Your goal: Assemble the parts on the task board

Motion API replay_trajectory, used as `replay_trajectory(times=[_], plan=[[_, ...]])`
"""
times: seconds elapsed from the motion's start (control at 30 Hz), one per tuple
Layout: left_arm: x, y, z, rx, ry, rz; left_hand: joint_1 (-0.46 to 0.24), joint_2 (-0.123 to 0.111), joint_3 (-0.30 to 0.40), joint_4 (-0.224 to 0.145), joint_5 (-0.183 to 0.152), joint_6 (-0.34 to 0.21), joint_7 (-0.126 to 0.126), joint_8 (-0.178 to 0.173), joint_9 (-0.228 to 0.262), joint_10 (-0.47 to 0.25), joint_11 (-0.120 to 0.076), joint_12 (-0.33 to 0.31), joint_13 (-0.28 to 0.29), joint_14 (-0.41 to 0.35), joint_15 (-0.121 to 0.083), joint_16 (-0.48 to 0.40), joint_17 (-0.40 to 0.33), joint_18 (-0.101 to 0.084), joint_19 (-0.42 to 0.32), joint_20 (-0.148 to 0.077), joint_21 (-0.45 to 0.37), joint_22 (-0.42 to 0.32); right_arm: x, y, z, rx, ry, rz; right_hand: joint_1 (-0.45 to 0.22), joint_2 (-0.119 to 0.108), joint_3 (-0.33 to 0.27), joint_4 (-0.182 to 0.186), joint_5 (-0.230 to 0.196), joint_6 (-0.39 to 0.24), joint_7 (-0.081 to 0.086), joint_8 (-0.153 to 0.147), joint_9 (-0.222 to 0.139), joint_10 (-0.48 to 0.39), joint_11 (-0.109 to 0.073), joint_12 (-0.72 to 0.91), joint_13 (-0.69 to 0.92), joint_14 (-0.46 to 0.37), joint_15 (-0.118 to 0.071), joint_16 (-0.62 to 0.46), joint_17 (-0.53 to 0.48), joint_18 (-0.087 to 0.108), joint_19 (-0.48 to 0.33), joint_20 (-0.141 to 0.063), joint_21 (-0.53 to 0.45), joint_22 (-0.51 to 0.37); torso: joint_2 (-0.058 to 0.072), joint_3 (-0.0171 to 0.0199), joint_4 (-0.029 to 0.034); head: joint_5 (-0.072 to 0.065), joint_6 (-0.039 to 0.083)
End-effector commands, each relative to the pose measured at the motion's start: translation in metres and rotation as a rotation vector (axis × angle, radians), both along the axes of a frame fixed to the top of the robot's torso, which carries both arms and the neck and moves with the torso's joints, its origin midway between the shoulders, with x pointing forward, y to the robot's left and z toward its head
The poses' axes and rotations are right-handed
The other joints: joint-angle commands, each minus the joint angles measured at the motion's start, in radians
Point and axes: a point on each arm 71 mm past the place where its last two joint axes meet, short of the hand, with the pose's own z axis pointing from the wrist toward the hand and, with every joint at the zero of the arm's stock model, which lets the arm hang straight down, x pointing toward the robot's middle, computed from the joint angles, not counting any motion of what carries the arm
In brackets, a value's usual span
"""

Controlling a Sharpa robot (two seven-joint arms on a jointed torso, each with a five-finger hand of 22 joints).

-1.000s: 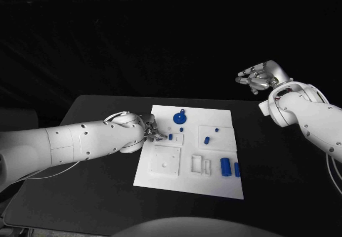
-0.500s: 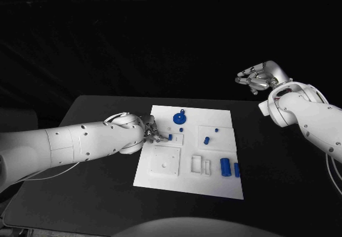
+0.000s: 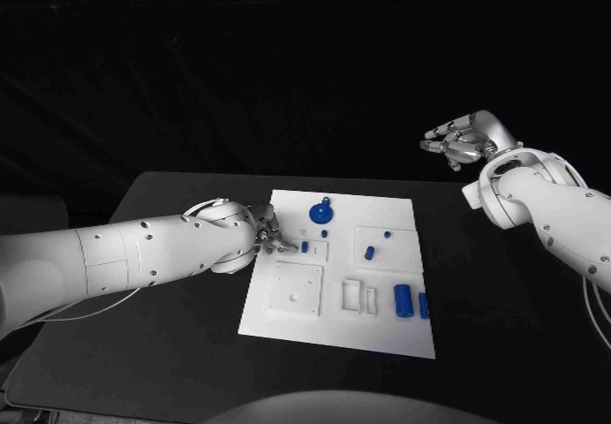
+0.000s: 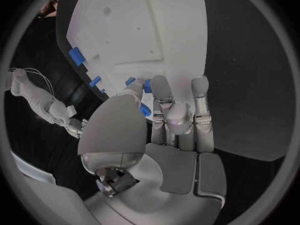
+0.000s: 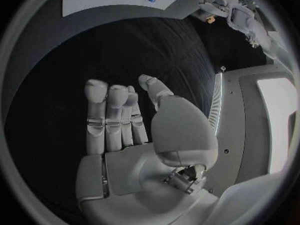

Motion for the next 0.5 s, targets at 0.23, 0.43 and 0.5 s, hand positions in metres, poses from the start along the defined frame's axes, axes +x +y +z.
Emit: replay_trajectory(times=[0.23, 0.43, 0.5], plan=[[-0.0017, -0.0013, 0.0011, -0.034, 0.032, 0.003, 0.032, 0.050, 0.008, -0.074, 0.131, -0.041, 0.012, -0.043, -0.056, 0.052, 0.009, -0.017, -0.009, -0.012, 0.001, -0.017, -0.022, -0.013, -0.002, -0.013, -0.014, 0.015, -0.0002, 0.0005, -0.0010, -0.003, 0.003, 0.012, 0.004, -0.008, 0.002, 0.004, 0.005, -0.006, 0.000, -0.003, -0.001, -0.006, 0.003, -0.003, -0.001, -0.007, 0.001, 0.004, 0.000, 0.007, 0.036, -0.001, 0.000, 0.067, 0.000, -0.0003, 0.0000, 0.002, 0.003], [-0.0026, -0.0025, 0.0005, -0.056, 0.049, 0.002, 0.029, 0.091, 0.007, -0.138, 0.170, -0.054, 0.017, -0.053, -0.099, 0.052, 0.012, -0.034, -0.009, -0.020, 0.002, -0.029, -0.046, -0.026, -0.002, -0.024, -0.023, 0.015, -0.0003, 0.0006, -0.0017, -0.004, 0.005, 0.012, 0.004, -0.008, 0.002, 0.004, 0.005, -0.006, 0.000, -0.003, -0.001, -0.006, 0.003, -0.003, -0.001, -0.007, 0.001, 0.004, 0.000, 0.007, 0.036, -0.001, 0.000, 0.067, 0.000, 0.0001, -0.0003, 0.003, 0.003], [-0.0028, -0.0029, 0.0004, -0.063, 0.053, 0.001, 0.024, 0.106, 0.009, -0.162, 0.178, -0.060, 0.019, -0.054, -0.110, 0.051, 0.013, -0.045, -0.006, -0.023, 0.002, -0.036, -0.062, -0.032, -0.003, -0.030, -0.028, 0.015, -0.0003, 0.0007, -0.0019, -0.004, 0.005, 0.013, 0.004, -0.008, 0.002, 0.004, 0.005, -0.006, 0.000, -0.003, -0.001, -0.006, 0.003, -0.003, -0.001, -0.007, 0.001, 0.004, 0.000, 0.007, 0.036, -0.001, 0.000, 0.067, 0.000, 0.0004, -0.0006, 0.004, 0.003]])
